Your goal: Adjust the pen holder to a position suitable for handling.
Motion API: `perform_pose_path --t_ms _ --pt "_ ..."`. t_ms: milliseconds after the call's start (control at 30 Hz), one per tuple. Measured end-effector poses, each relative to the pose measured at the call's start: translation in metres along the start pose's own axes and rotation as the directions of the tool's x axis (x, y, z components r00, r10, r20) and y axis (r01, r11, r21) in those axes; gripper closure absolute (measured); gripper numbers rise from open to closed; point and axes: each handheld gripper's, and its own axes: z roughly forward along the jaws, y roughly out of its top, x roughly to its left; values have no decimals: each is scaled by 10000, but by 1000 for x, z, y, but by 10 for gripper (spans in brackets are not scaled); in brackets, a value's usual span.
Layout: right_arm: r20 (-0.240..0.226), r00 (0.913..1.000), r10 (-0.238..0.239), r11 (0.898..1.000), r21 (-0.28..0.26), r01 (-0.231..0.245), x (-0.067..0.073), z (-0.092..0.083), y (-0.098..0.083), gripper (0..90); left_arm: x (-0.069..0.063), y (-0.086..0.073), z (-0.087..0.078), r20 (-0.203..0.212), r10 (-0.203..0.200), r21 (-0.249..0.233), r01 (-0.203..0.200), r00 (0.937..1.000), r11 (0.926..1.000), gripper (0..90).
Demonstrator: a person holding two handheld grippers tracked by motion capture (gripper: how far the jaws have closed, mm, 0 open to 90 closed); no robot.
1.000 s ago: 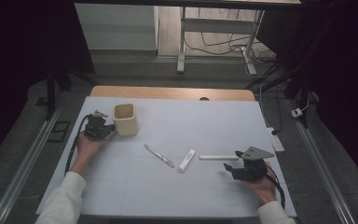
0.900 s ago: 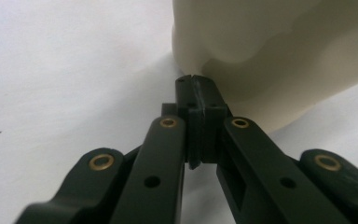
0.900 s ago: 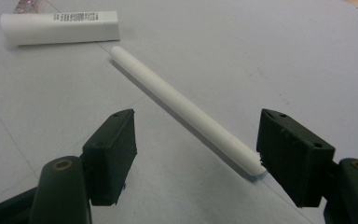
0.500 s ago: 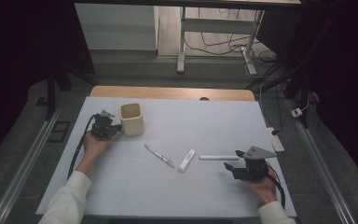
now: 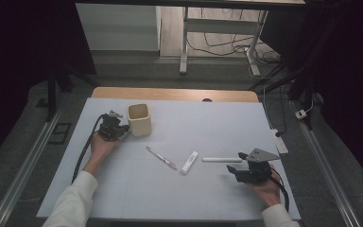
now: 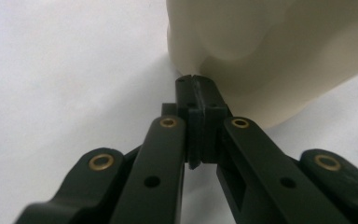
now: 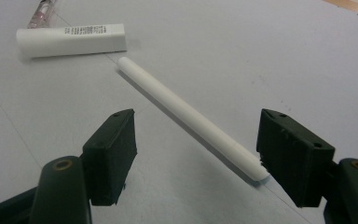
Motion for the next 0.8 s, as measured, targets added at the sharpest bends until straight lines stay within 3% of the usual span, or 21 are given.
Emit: perform_pose_path --t_ms 267,800 --pt "-60 10000 8 10000 -37 -8 0 0 0 285 -3 5 5 21 -15 -19 15 10000 10000 887" --pt "2 10000 -26 10000 26 26 2 -4 -2 284 -16 16 15 256 360 27 -360 9990 9993 887"
